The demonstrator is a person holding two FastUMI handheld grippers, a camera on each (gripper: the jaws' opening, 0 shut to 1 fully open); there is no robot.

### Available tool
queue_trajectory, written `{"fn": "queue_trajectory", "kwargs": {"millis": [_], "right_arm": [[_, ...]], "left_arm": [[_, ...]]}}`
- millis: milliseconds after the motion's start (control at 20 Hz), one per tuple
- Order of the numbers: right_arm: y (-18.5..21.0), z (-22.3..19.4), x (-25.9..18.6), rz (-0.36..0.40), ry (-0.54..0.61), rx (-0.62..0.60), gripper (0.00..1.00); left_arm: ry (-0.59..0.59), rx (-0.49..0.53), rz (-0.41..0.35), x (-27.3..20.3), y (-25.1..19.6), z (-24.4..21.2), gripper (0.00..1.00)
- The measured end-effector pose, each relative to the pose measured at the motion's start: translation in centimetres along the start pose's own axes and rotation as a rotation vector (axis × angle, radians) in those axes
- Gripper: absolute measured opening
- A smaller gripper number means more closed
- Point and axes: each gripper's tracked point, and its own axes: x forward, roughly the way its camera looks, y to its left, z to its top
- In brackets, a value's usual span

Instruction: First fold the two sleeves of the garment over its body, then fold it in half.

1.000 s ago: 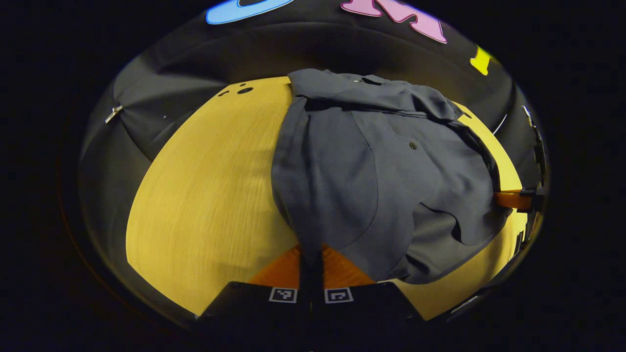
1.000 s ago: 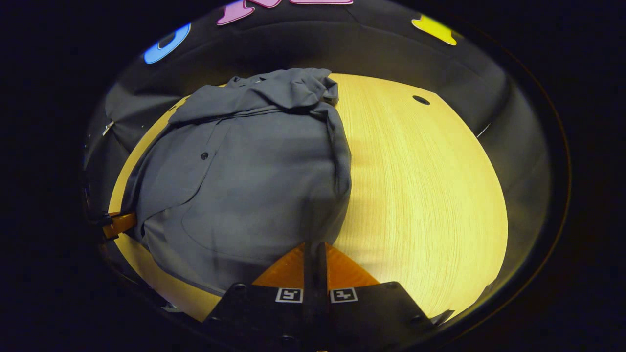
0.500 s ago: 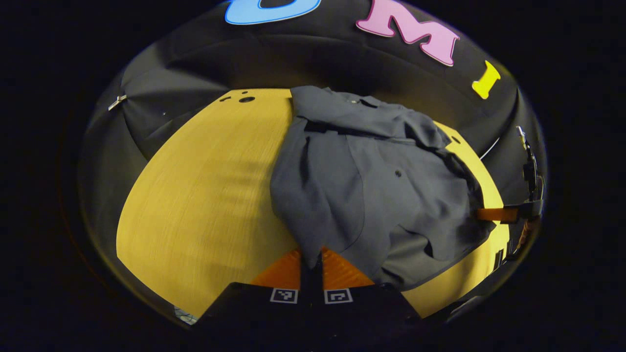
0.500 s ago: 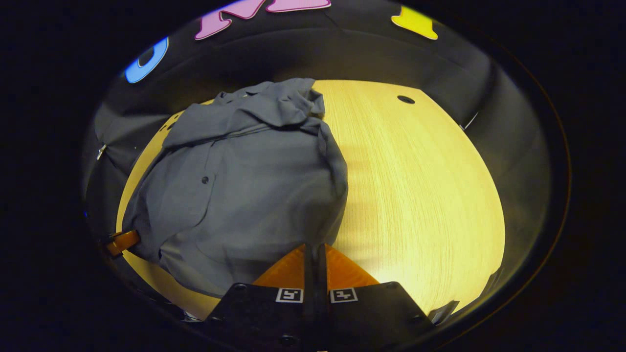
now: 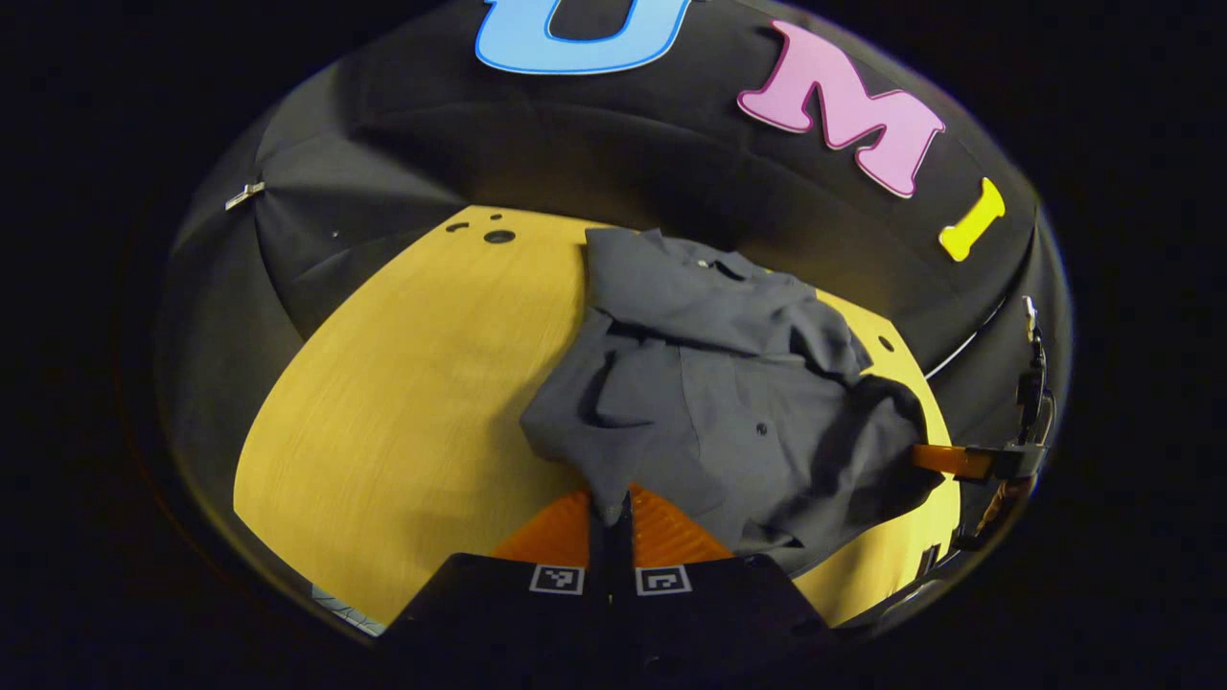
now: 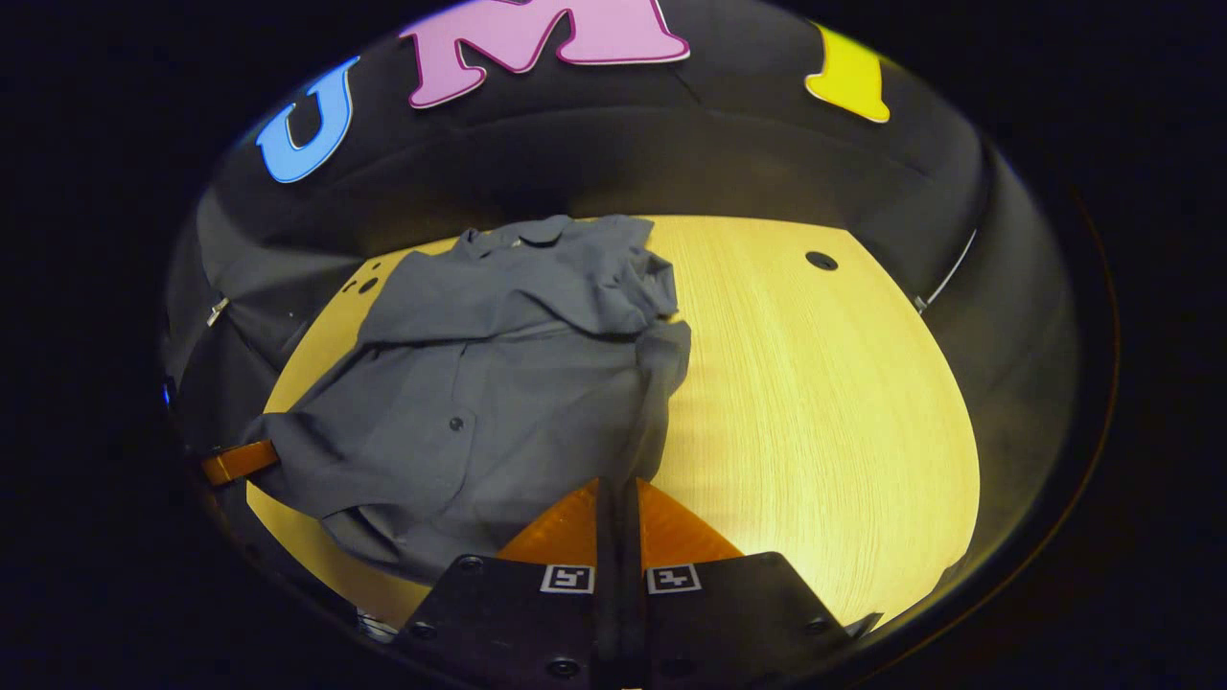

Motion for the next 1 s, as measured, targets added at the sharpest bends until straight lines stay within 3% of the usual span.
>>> {"fn": "queue_trajectory", "kwargs": {"millis": [350,400,500,550,600,750,1000], "right_arm": [[1.8,6.5,0.8,0.03,-0.119,-0.006,0.05],[1.9,7.8,1.1,0.035,-0.14,-0.003,0.0],[2.0,10.1,1.7,0.039,-0.176,-0.001,0.05],[2.0,11.3,1.9,0.039,-0.194,0.001,0.0],[2.0,12.5,2.2,0.043,-0.21,0.011,0.05],[2.0,15.3,3.0,0.048,-0.251,0.031,0.05],[1.3,21.4,5.7,0.033,-0.339,0.06,0.05]], "left_arm": [[-0.099,-0.006,-0.01,0.9,-1.0,7.2,0.05],[-0.113,-0.001,-0.013,1.0,-0.9,8.6,0.05],[-0.147,0.01,-0.017,1.6,-1.4,11.1,0.05],[-0.162,0.016,-0.022,2.0,-1.8,12.3,0.06],[-0.176,0.021,-0.026,2.5,-2.1,13.5,0.05],[-0.216,0.04,-0.037,4.0,-3.2,17.2,0.05],[-0.251,-0.027,-0.083,8.0,-4.8,22.4,0.05]]}}
